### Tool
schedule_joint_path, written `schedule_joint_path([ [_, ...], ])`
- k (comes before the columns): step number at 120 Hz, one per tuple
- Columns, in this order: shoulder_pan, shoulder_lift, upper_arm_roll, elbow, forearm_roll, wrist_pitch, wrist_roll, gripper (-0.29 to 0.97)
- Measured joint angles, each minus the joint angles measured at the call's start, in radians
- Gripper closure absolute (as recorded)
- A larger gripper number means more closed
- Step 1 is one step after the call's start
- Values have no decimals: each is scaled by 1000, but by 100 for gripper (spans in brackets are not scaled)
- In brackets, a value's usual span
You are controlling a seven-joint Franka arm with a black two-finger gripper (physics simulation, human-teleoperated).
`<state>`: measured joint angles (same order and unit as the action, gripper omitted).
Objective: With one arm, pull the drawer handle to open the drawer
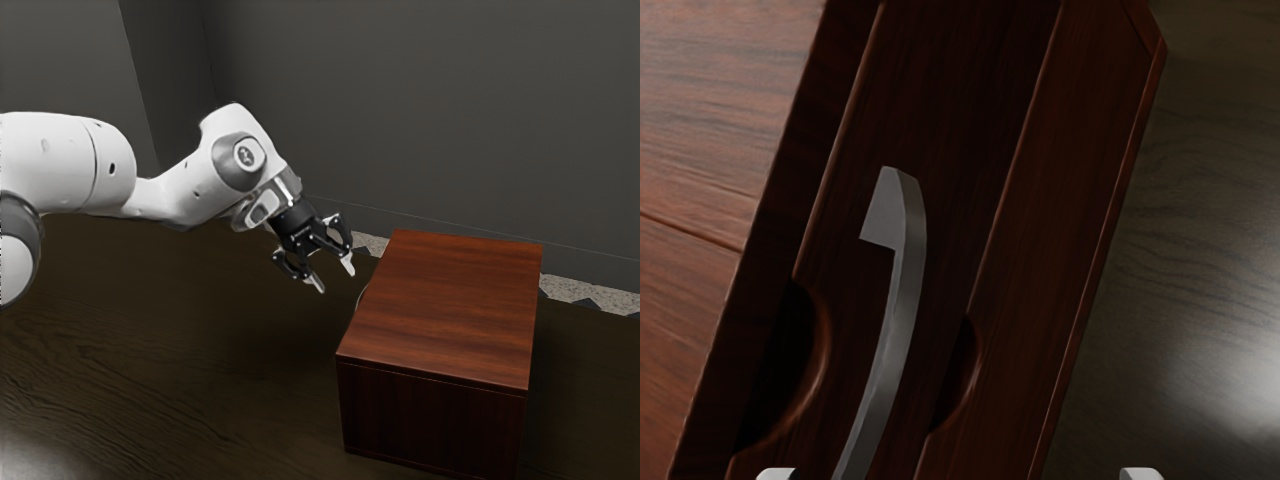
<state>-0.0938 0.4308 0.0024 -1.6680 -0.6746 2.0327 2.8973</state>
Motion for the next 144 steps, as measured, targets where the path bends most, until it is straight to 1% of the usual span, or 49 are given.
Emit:
schedule_joint_path([
  [18,-2,16,-17,1,-2,4,0,31],
  [52,-18,49,-35,8,-5,21,0,37],
  [66,-15,55,-34,9,-13,26,0,53],
  [83,-8,68,-33,9,-21,32,0,64],
  [88,-6,62,-30,7,-20,33,0,68],
  [104,10,28,-27,-11,-24,36,1,74],
  [144,81,-74,-23,-149,-25,42,1,79],
])
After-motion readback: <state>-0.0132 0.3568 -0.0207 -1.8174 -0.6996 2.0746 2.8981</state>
